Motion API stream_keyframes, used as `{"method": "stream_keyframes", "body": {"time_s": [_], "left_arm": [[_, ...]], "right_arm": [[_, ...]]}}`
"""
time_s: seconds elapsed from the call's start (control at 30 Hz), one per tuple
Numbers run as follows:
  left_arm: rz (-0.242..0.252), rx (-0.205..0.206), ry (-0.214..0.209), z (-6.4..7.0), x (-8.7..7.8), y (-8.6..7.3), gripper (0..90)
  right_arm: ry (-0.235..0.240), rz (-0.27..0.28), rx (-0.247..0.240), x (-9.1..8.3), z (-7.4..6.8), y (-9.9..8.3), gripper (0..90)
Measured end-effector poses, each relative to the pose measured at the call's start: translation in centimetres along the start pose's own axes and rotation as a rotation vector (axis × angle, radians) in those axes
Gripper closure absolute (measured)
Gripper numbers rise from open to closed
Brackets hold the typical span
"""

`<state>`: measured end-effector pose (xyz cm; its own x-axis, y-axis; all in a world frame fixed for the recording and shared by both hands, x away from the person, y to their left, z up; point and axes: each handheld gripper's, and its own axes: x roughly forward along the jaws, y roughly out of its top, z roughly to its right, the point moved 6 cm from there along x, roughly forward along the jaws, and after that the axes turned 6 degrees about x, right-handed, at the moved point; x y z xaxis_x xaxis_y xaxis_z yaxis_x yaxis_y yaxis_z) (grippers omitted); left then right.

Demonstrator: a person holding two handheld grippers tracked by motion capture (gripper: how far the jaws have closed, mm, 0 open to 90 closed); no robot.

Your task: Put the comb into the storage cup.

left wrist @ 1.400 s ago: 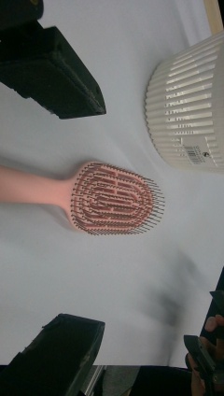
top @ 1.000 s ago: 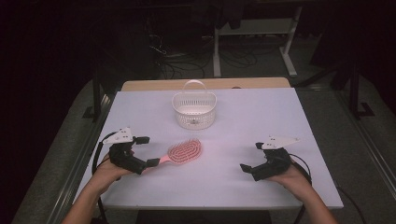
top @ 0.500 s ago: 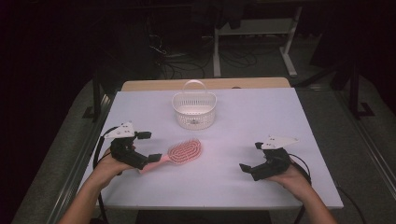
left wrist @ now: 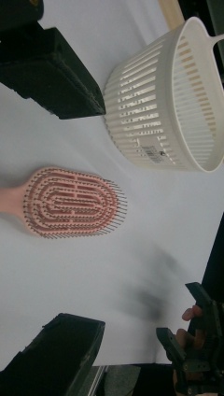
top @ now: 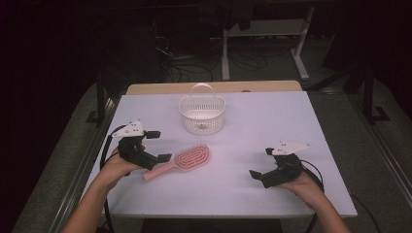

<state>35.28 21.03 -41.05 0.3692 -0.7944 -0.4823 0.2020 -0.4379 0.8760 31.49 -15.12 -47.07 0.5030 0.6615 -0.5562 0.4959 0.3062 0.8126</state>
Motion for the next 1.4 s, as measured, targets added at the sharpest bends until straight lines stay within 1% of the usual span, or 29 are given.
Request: {"method": "stream_keyframes", "body": {"time_s": [0.13, 0.33, 0.5, 0.63, 0.73, 0.77, 1.0, 1.03, 1.17, 1.27, 1.4], "left_arm": [[0.005, 0.0, -0.001, -0.3, 0.3, 0.5, 0.0], [0.001, 0.004, -0.014, -0.7, 0.9, 1.0, 0.0], [0.004, 0.003, -0.016, -1.0, 1.3, 1.2, 0.0], [0.017, 0.001, -0.026, -1.4, 1.6, 1.5, 0.2], [0.022, -0.002, -0.024, -1.6, 1.7, 1.6, 0.2], [0.031, -0.005, -0.026, -1.7, 1.9, 1.7, 0.2], [0.039, 0.001, -0.026, -2.3, 2.1, 1.8, 0.2], [0.041, 0.007, -0.029, -2.4, 2.2, 1.8, 0.2], [0.039, 0.006, -0.028, -2.6, 2.2, 1.7, 0.2], [0.034, 0.004, -0.03, -2.6, 2.3, 1.7, 0.2], [0.031, 0.012, -0.031, -2.5, 2.3, 1.7, 0.2]], "right_arm": [[0.0, 0.001, 0.0, 0.0, 0.0, 0.0, 0.0], [0.001, 0.004, 0.001, 0.0, 0.0, 0.0, 0.0], [0.001, 0.004, 0.003, 0.0, 0.1, 0.0, 0.0], [0.002, 0.004, 0.003, 0.0, 0.1, 0.0, 0.0], [0.002, 0.005, 0.003, 0.0, 0.1, 0.1, 0.0], [0.002, 0.004, 0.002, 0.0, 0.1, 0.0, 0.0], [0.002, 0.002, 0.003, -0.1, 0.1, 0.0, 0.0], [0.003, 0.002, 0.003, -0.1, 0.1, 0.0, 0.0], [0.002, 0.002, 0.002, -0.1, 0.1, 0.0, 0.0], [0.003, 0.003, 0.002, -0.1, 0.1, 0.0, 0.0], [0.003, 0.006, 0.005, -0.2, 0.1, 0.0, 0.0]]}}
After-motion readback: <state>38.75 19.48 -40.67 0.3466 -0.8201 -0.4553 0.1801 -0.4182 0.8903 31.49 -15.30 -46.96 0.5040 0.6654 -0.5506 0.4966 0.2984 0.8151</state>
